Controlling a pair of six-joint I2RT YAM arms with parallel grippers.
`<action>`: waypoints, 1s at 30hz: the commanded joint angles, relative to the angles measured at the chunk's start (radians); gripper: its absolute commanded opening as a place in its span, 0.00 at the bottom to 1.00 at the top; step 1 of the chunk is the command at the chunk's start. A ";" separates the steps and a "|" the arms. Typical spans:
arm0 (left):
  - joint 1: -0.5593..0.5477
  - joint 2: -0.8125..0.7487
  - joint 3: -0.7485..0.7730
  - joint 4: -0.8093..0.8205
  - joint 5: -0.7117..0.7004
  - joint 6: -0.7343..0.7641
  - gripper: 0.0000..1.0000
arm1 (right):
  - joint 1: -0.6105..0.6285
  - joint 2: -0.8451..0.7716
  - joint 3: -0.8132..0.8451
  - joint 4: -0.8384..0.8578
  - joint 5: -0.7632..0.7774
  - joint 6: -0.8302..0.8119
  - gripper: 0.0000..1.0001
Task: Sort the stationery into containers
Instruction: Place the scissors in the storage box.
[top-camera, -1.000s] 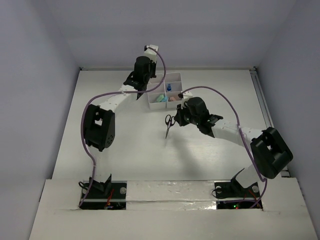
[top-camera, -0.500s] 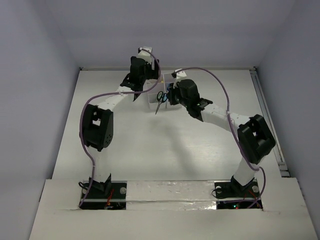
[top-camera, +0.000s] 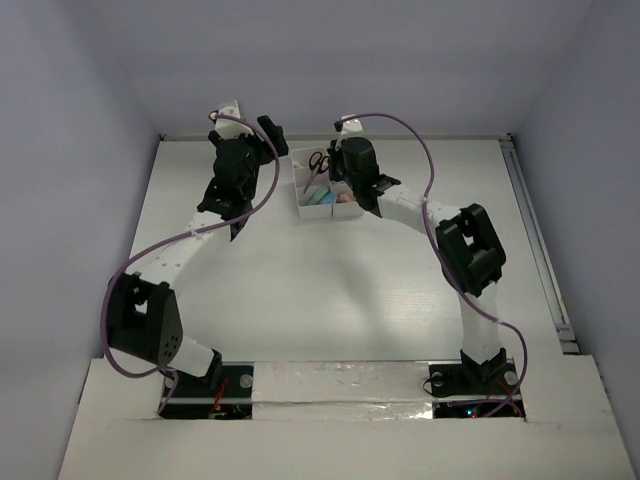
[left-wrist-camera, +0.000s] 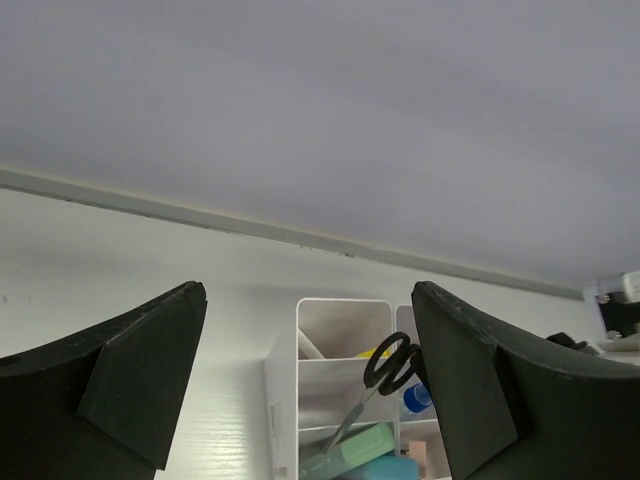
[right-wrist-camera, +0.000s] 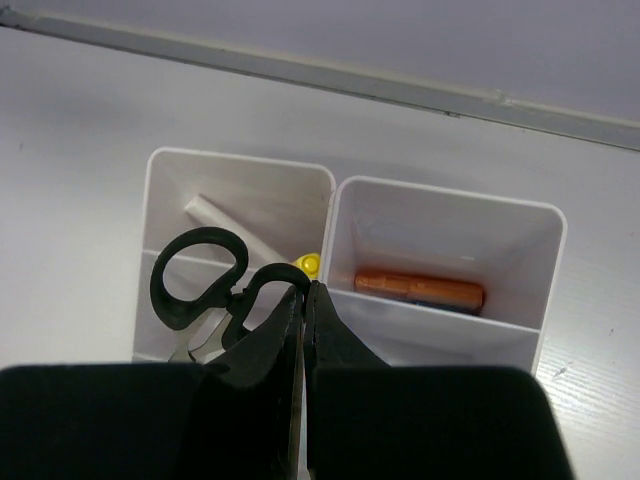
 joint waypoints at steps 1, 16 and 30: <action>0.007 -0.060 -0.064 0.095 -0.069 -0.077 0.81 | 0.005 0.022 0.086 0.090 0.078 -0.036 0.00; 0.007 -0.055 -0.113 0.144 -0.049 -0.133 0.82 | 0.005 0.019 0.046 0.192 0.132 -0.036 0.00; 0.007 -0.081 -0.116 0.147 -0.040 -0.129 0.93 | 0.005 0.059 0.032 0.225 0.066 -0.040 0.11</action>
